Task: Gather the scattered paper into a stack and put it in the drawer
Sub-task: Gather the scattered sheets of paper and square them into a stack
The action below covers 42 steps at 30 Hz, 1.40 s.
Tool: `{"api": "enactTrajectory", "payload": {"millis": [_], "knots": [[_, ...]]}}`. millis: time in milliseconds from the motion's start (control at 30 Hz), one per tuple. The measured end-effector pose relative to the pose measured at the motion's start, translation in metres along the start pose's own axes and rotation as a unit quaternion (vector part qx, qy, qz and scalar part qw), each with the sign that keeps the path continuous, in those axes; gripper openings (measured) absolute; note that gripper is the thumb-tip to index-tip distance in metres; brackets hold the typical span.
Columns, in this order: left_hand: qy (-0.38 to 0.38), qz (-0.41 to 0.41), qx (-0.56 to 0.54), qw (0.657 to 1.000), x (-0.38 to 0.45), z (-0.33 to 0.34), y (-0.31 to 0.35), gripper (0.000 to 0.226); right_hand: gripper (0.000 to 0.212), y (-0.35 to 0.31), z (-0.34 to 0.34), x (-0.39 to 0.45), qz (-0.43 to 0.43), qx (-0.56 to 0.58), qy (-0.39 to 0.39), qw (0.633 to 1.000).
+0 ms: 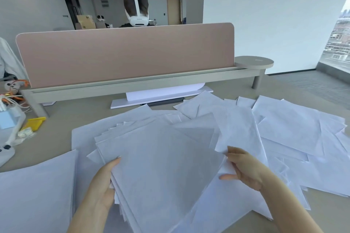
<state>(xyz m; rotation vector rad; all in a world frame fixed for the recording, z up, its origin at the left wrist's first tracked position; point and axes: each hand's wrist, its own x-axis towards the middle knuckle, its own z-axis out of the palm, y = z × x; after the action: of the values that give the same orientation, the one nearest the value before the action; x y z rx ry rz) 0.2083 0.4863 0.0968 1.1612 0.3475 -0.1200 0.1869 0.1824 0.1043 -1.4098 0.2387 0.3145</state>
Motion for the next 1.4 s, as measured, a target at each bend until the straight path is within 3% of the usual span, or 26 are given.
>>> {"api": "enactTrajectory", "payload": {"millis": [100,167,367,500,567,667,733,800,867,900,967,1033,1133,1200,1267,1400], "knots": [[-0.045,-0.037,-0.048,0.997,0.002,0.003,-0.004,0.024,0.018,0.0,0.0,0.005,-0.039,0.117,0.097,0.988],[-0.054,-0.053,-0.053,0.996,0.002,0.007,-0.004,0.027,0.015,0.005,0.0,0.009,-0.043,0.114,0.106,0.987],[-0.046,-0.049,-0.041,0.997,0.0,0.014,-0.007,0.028,0.018,0.009,0.025,-0.003,0.03,-0.107,-0.079,0.991],[-0.035,-0.054,0.008,0.998,-0.003,0.021,-0.013,0.02,0.016,0.015,0.042,-0.006,0.045,-0.151,-0.108,0.982],[-0.032,-0.048,0.047,0.997,-0.005,0.026,-0.018,0.017,0.019,0.015,0.049,-0.01,0.055,-0.189,-0.172,0.965],[-0.015,0.009,0.098,0.995,-0.003,0.027,-0.022,0.031,0.023,0.006,0.04,-0.017,0.083,-0.281,-0.261,0.92],[0.003,0.072,0.13,0.989,-0.002,0.025,-0.017,0.039,0.033,-0.002,0.025,-0.015,0.063,-0.306,-0.177,0.933],[-0.004,0.12,0.152,0.981,-0.003,0.02,-0.008,0.04,0.042,-0.004,0.007,-0.007,-0.013,-0.255,0.045,0.966],[-0.024,0.156,0.164,0.974,-0.006,0.013,0.001,0.037,0.038,-0.005,-0.008,0.002,-0.129,-0.161,0.25,0.946],[-0.034,0.172,0.175,0.969,-0.01,0.013,0.005,0.035,0.029,-0.006,-0.011,0.005,-0.178,-0.127,0.292,0.931],[-0.045,0.216,0.201,0.955,-0.018,0.016,0.007,0.033,0.021,-0.011,-0.008,0.005,-0.23,-0.093,0.277,0.928],[-0.05,0.256,0.206,0.943,-0.026,0.025,0.008,0.034,0.042,-0.023,0.001,0.004,-0.243,-0.069,0.208,0.945],[-0.069,0.315,0.212,0.922,-0.035,0.045,0.019,0.035,0.053,-0.057,0.017,0.001,-0.271,-0.056,0.114,0.954],[-0.075,0.358,0.232,0.901,-0.039,0.056,0.035,0.037,0.037,-0.08,0.026,-0.004,-0.307,-0.054,0.075,0.947],[-0.066,0.399,0.239,0.883,-0.042,0.065,0.058,0.036,0.026,-0.101,0.037,-0.013,-0.348,-0.048,0.059,0.934],[-0.06,0.431,0.21,0.876,-0.042,0.074,0.1,0.032,0.036,-0.127,0.048,-0.021,-0.409,-0.036,0.083,0.908]]}}
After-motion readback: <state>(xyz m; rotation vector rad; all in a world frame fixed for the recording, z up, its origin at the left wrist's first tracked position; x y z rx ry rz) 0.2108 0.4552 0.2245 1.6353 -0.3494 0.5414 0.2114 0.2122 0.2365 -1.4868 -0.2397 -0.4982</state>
